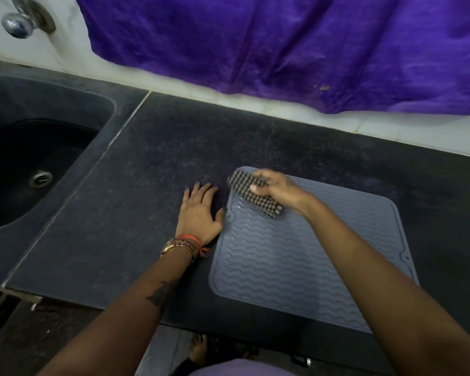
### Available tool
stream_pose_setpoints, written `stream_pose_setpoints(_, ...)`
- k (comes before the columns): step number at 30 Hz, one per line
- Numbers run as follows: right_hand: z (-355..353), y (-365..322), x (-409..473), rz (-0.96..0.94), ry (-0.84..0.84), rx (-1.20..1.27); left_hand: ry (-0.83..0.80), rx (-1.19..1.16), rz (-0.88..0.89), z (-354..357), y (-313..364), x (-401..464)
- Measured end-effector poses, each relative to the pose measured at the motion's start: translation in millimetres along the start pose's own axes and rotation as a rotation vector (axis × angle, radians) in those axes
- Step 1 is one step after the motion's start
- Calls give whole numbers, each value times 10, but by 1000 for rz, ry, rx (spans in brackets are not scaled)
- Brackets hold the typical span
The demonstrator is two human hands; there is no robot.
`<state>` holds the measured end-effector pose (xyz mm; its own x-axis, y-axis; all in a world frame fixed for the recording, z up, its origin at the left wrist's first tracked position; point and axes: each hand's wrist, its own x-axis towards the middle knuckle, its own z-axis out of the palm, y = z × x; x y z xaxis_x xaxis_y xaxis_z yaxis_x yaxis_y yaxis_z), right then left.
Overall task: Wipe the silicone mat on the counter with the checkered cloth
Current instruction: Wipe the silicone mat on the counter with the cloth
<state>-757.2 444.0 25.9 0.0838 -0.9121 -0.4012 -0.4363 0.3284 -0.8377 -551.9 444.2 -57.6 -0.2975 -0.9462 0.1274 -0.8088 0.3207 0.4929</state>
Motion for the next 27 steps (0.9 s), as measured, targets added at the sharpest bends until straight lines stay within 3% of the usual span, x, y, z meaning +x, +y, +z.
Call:
stream_pose_setpoints(3,-41,-22,258,61,212,90,16,-1,0,3,1,4)
stream_pose_setpoints(6,36,24,438,112,329,-282,21,-2,-1,1,4,2)
stream_pose_setpoints(10,249,78,405,28,449,-734,20,-2,-2,9,0,7)
stream_pose_setpoints(23,477,85,-170,-135,166,-855,25,9,14,-9,14,5)
stream_pose_setpoints(25,378,105,-232,-126,42,-706,29,4,19,-16,15,1)
stream_pose_setpoints(27,224,110,-267,-60,-58,-385,27,-6,17,-21,16,1)
